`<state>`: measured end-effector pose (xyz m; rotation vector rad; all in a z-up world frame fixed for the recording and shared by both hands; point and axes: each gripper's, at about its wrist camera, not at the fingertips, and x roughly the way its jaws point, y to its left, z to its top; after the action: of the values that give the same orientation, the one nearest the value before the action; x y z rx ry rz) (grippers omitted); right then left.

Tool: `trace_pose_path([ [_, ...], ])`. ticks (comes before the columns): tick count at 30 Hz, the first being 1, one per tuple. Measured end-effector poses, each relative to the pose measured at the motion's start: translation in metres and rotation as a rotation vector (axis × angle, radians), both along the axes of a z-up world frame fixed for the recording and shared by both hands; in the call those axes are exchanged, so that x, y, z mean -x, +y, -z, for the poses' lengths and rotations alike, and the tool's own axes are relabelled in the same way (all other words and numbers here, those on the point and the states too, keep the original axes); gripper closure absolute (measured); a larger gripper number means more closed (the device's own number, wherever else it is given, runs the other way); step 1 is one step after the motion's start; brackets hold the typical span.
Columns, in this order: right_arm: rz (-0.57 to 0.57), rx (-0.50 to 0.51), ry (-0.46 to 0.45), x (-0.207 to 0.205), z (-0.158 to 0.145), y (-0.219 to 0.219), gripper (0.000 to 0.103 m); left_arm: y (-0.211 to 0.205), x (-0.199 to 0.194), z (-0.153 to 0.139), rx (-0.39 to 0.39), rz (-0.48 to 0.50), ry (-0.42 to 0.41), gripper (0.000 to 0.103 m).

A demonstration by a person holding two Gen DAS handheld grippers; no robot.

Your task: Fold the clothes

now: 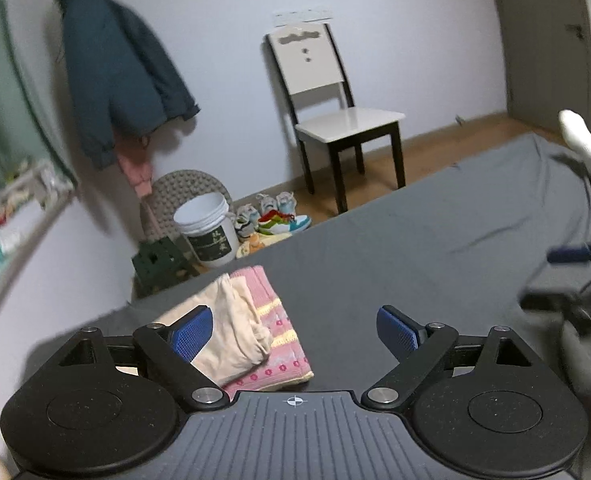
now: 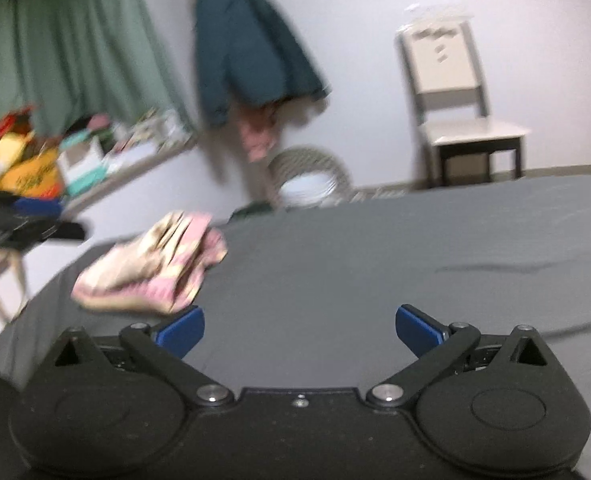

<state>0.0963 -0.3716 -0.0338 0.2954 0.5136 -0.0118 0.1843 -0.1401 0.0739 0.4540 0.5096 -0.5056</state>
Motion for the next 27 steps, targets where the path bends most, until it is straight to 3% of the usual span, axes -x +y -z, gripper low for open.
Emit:
trace_pose_path([
  [3,0.083,0.048,-0.016,0.003,-0.003,-0.011,0.0,-0.015,0.021,-0.039,-0.029,0.007,-0.005,0.0],
  [9,0.198,0.099,0.03,0.008,-0.006,-0.034,0.0,-0.072,0.06,-0.083,0.002,0.027,0.058,0.0],
  [16,0.251,0.127,0.052,0.015,-0.008,-0.064,0.0,-0.16,0.098,-0.127,0.294,0.246,0.305,0.0],
  [20,0.279,0.144,0.055,0.016,-0.006,-0.075,0.0,-0.221,0.127,-0.18,0.443,0.404,0.354,0.0],
  [24,0.302,0.162,0.06,0.017,-0.004,-0.084,0.0,-0.26,0.144,-0.239,0.651,0.556,0.418,0.0],
  [27,0.314,0.18,0.065,0.018,-0.002,-0.089,0.0,-0.283,0.142,-0.267,0.791,0.603,0.458,0.0],
])
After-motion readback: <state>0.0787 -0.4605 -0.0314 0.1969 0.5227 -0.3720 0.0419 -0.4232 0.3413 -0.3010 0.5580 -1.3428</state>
